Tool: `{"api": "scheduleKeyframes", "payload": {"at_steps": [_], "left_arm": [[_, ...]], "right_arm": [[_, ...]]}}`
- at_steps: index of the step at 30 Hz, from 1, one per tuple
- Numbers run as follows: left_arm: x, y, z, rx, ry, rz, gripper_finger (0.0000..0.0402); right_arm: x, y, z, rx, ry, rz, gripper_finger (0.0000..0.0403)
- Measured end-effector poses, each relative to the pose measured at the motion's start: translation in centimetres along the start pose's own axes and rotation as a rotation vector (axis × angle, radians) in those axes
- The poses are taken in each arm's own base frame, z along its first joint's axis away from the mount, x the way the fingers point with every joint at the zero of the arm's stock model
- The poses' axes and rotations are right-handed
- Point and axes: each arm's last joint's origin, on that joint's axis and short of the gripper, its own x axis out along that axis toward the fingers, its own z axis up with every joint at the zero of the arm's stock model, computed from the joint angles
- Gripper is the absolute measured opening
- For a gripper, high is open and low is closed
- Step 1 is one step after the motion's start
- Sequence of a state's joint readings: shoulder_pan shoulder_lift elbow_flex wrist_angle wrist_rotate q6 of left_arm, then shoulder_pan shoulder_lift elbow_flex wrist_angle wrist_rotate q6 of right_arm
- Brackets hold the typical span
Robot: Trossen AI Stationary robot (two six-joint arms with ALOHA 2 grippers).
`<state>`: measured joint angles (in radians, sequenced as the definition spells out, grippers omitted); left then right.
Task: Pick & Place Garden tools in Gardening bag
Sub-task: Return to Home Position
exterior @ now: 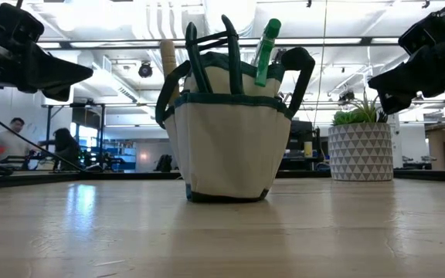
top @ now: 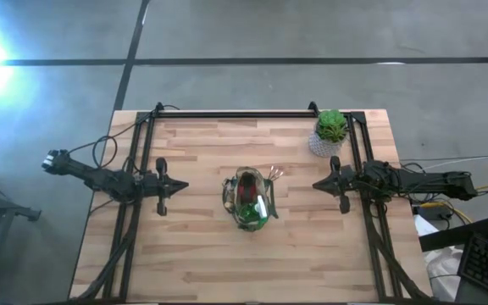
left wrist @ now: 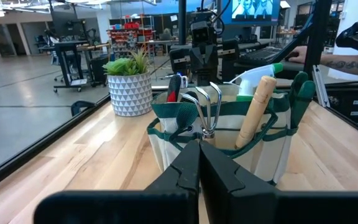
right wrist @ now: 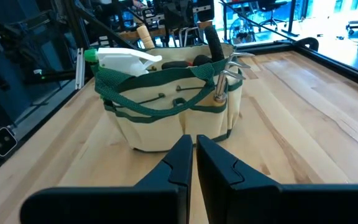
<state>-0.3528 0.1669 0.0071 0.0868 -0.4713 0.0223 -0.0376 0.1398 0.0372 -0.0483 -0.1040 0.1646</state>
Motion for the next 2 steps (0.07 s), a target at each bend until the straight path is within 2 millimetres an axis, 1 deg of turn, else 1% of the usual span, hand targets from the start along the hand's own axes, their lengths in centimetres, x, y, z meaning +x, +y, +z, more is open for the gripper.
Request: {"api": "scheduleKeyframes", "payload": {"at_steps": [2], "left_arm": [[0.0,0.0,0.0,0.0,0.0,0.0,0.0012]], "right_arm": [[0.0,0.0,0.0,0.0,0.0,0.0,0.0018]]}}
